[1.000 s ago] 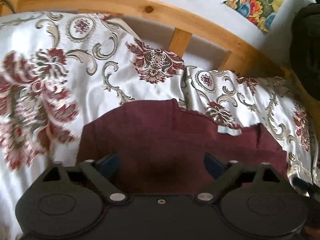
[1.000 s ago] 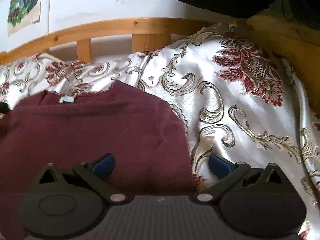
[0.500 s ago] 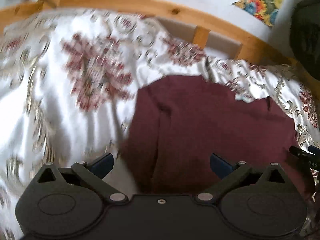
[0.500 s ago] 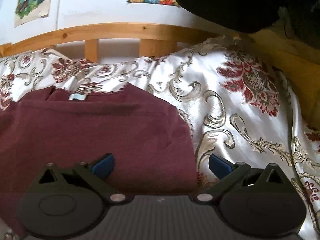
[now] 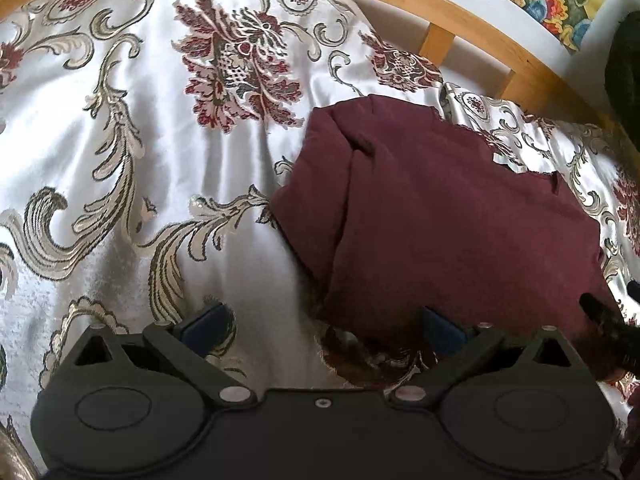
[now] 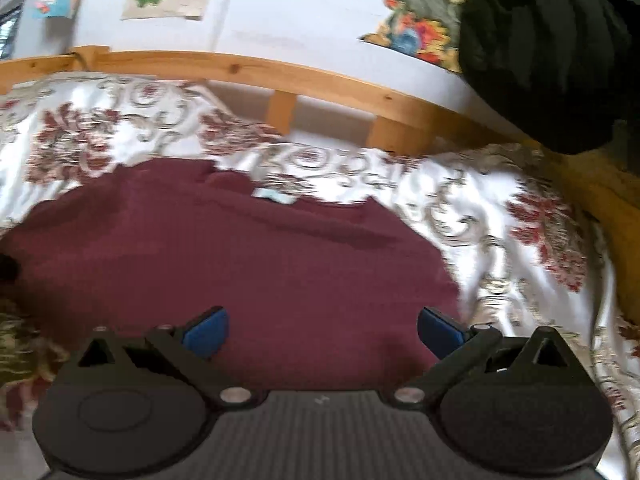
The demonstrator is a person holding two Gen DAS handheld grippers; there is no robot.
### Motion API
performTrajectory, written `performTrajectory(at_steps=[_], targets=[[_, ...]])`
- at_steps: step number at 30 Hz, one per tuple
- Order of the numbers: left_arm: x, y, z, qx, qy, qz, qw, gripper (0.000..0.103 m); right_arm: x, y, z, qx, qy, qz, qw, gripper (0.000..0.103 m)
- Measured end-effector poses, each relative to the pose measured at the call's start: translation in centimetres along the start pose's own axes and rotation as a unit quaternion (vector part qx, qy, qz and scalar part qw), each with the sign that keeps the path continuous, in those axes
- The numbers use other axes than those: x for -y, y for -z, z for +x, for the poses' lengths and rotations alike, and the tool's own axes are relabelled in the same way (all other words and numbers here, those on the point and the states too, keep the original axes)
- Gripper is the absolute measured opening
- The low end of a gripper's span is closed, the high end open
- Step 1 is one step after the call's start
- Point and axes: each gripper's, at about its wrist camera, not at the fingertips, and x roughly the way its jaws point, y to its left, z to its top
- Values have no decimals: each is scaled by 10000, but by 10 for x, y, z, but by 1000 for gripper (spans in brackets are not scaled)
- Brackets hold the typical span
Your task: Fold small clothes
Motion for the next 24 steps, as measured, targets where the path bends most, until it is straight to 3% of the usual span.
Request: performTrajectory(at_steps=[4, 11, 13, 16, 18, 24], targets=[[0, 3, 0, 19, -33, 38, 10000, 102, -15, 0, -3, 84, -90, -186, 9998, 103], [4, 7, 3, 31, -138, 129, 9998, 102, -14, 0, -9, 328, -233, 17, 9992, 103], [4, 7, 4, 29, -163, 132, 9998, 102, -20, 1, -6, 226, -346, -105, 9991, 103], [7, 8, 5, 11, -236, 168, 9996, 102, -30, 10, 15, -423, -465, -258, 9977, 103], [9, 8, 6, 7, -283, 207, 9994, 102, -27, 16, 17, -434, -502, 46, 9978, 103], [9, 8, 7, 11, -316, 199, 9993, 102, -26, 17, 16, -429, -541, 86, 9976, 103]])
